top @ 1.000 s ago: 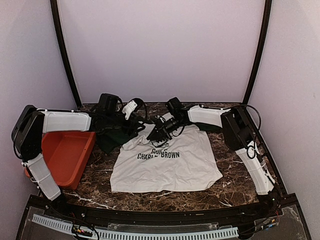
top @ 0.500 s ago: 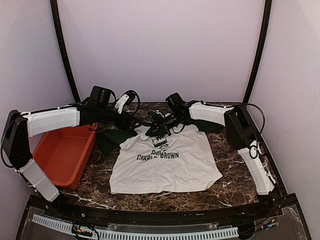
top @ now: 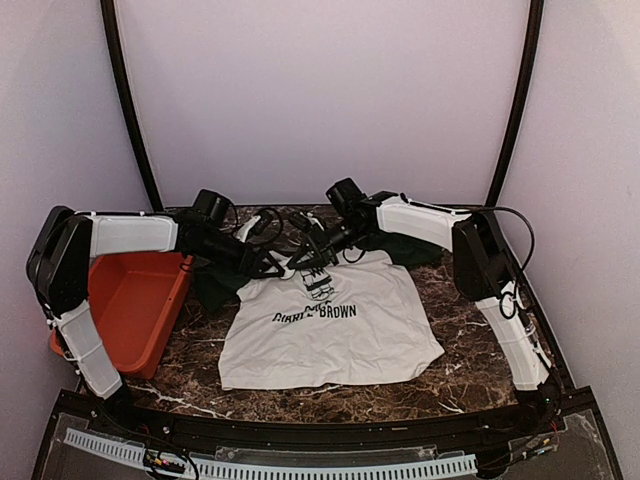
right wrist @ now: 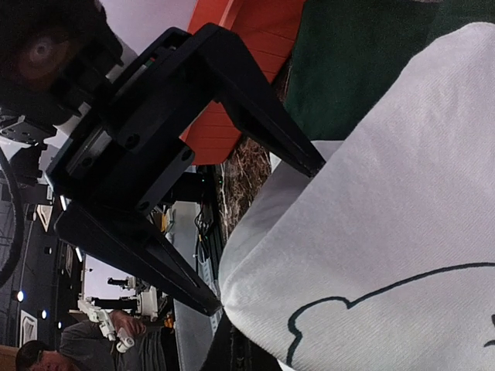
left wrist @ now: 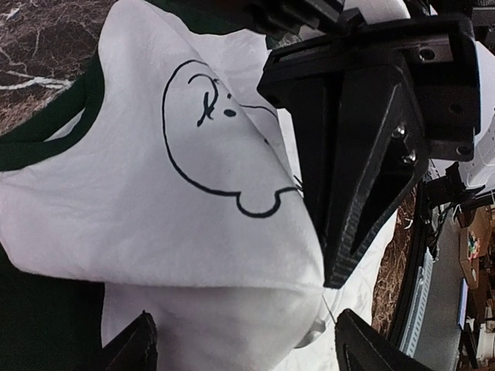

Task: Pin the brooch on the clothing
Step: Cross the brooch on the flattened clothing, then pin the brooch to the flattened clothing.

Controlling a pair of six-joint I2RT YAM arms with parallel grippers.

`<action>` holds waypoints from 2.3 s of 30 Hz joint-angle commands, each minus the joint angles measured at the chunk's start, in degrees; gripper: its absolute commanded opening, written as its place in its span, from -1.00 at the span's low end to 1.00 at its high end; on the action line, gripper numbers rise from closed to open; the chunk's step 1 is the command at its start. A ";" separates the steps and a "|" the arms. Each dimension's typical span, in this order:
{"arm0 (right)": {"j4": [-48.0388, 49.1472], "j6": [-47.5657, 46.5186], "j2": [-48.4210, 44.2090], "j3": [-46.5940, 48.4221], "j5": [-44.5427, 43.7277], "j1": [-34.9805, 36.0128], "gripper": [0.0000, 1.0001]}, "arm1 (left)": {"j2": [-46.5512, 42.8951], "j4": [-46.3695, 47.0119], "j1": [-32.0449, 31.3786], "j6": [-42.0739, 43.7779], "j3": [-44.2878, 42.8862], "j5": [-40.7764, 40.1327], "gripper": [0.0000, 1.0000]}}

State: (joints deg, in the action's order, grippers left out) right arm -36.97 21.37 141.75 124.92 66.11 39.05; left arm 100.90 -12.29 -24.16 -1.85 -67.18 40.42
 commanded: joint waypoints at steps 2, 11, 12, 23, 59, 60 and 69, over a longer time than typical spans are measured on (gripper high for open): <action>-1.86 -3.34 -2.80 0.47 0.08 0.85 -1.00 | 0.53 2.44 2.04 -2.42 -2.86 9.40 0.54; -2.14 -3.39 -2.46 0.89 -0.19 0.74 -1.00 | -0.68 11.96 3.42 -7.89 2.50 19.30 0.50; -2.14 -3.41 -2.46 0.90 -0.07 0.74 -1.00 | -0.43 11.99 3.42 -7.90 2.36 19.31 0.47; -2.93 -4.65 -3.34 0.84 0.01 0.77 -1.00 | 4.28 9.43 3.42 -7.24 0.00 21.41 0.23; -4.94 -5.66 -2.55 2.83 -0.23 0.72 -1.00 | 8.78 4.03 1.70 -3.95 -3.63 24.02 -0.21; -5.15 -5.82 -2.56 2.83 -0.24 0.76 -1.00 | 8.85 3.90 1.74 -3.87 -3.69 23.98 -0.22; -5.74 -6.59 -2.46 2.65 -0.18 0.75 -1.00 | 9.21 7.51 1.75 -6.29 -3.72 25.97 -0.24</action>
State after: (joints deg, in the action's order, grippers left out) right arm -42.74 16.14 141.73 125.99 65.30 39.33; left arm 110.04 -6.48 -22.09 -6.81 -70.26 63.90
